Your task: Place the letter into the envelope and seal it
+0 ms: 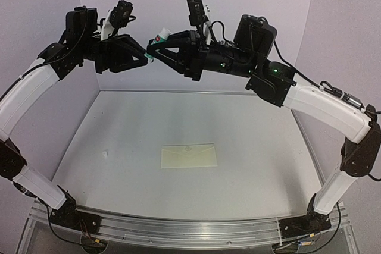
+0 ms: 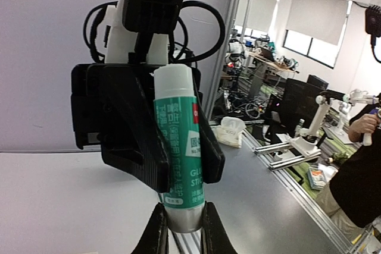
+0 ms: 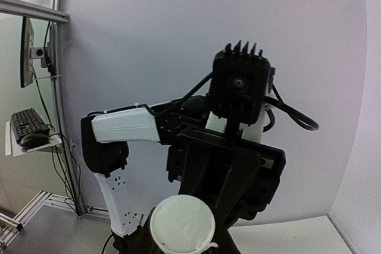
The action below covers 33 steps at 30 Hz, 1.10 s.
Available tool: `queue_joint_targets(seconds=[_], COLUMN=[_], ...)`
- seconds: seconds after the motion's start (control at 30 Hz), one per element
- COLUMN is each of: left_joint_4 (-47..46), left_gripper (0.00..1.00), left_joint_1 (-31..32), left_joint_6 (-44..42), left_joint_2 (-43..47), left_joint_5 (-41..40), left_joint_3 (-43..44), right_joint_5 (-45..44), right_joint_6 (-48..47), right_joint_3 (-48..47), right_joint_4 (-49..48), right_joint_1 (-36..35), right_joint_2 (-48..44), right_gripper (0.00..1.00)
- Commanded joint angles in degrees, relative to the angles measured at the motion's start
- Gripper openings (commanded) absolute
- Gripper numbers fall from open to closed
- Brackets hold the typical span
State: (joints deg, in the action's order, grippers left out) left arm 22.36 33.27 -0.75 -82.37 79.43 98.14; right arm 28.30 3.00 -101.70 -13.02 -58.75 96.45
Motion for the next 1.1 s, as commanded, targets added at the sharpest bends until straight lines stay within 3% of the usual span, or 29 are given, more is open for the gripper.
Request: queue_joint_targets(seconds=[0.0, 0.2, 0.23, 0.3, 0.33, 0.37, 0.47, 0.63, 0.9, 1.07], left_joint_4=[-7.5, -10.0, -8.7, -2.9, 0.5, 3.1, 6.1, 3.1, 1.5, 1.5], left_gripper=[0.0, 0.02, 0.15, 0.55, 0.69, 0.72, 0.73, 0.68, 0.55, 0.5], left_joint_1=[1.9, 2.0, 1.9, 1.6, 1.5, 1.5, 1.5, 2.7, 5.7, 6.1], left_joint_6=[8.2, 10.4, 9.1, 1.7, -3.0, -7.7, -18.7, -30.9, -38.8, -38.5], left_joint_2=[-2.3, -2.0, -1.7, -0.9, -0.3, 0.4, 2.2, 4.4, 5.0, 4.5], left_joint_5=[4.6, 6.0, 5.0, -0.7, -4.4, -9.7, -26.9, -44.6, -50.6, -52.2], left_joint_3=[-0.8, -2.2, -2.2, -0.9, -0.1, 0.5, 1.2, -1.3, -2.5, -3.2], right_joint_5=[10.0, 5.7, 3.5, -5.5, -9.8, -13.6, -24.2, -42.8, -55.2, -55.2], right_joint_6=[-3.4, -5.8, -5.6, -4.2, -2.2, 0.8, 8.2, 21.1, 26.6, 27.0], right_joint_3=[-4.1, -3.5, -3.2, -2.0, -1.2, -0.2, 3.1, 5.6, 5.1, 3.6], right_joint_4=[1.2, 2.1, 2.0, 1.5, 0.7, -1.2, -6.5, -7.0, -7.4, -7.6], right_joint_1=[-1.9, -1.8, -1.8, -1.8, -1.8, -1.9, -2.0, -2.9, -5.6, -5.9], right_joint_2=[2.5, 1.3, 0.9, -0.5, -1.1, -1.7, -3.3, -3.5, -2.2, -1.0], right_gripper=[0.0, 0.0, 0.0, 0.0, 0.0, 0.0, 0.0, 0.0, 0.0, 0.0])
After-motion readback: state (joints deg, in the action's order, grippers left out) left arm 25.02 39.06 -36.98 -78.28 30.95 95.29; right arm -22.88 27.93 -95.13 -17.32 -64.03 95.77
